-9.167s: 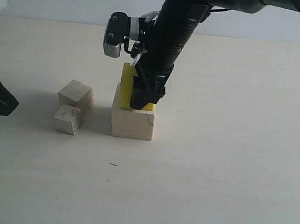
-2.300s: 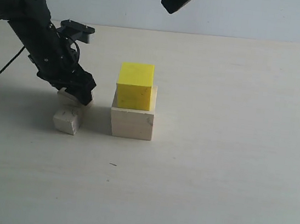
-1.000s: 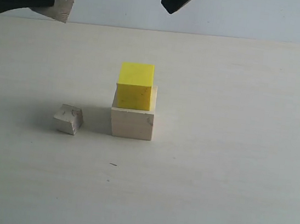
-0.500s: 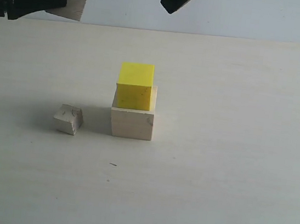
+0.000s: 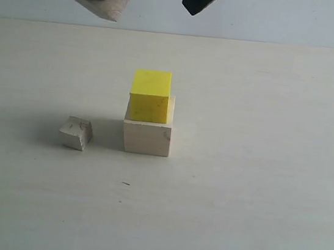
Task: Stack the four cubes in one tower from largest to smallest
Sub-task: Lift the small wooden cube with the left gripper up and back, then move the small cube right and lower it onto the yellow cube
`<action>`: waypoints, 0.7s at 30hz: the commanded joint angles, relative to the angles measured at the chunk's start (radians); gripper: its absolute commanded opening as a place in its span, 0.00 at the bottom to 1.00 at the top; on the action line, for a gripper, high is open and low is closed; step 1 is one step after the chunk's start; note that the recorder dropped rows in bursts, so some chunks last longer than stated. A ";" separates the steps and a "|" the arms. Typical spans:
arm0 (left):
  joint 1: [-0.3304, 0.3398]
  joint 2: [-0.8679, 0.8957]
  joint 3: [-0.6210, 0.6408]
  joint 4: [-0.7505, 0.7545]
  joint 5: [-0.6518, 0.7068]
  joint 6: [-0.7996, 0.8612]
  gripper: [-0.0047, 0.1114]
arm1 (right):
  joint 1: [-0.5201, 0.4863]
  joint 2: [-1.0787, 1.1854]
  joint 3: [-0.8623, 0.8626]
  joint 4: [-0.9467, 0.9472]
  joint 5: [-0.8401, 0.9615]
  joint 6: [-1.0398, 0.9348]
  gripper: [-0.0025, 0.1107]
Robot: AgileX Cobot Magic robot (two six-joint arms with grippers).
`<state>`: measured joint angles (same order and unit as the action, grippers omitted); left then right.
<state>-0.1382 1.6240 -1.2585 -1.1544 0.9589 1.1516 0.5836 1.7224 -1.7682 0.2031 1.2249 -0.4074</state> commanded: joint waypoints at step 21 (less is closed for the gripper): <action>-0.334 0.108 -0.269 0.854 0.043 -1.288 0.04 | 0.001 -0.010 -0.002 -0.169 -0.004 0.104 0.02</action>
<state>-0.4549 1.7185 -1.5194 -0.3198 1.0052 -0.0900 0.5836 1.7224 -1.7682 0.1064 1.2249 -0.3557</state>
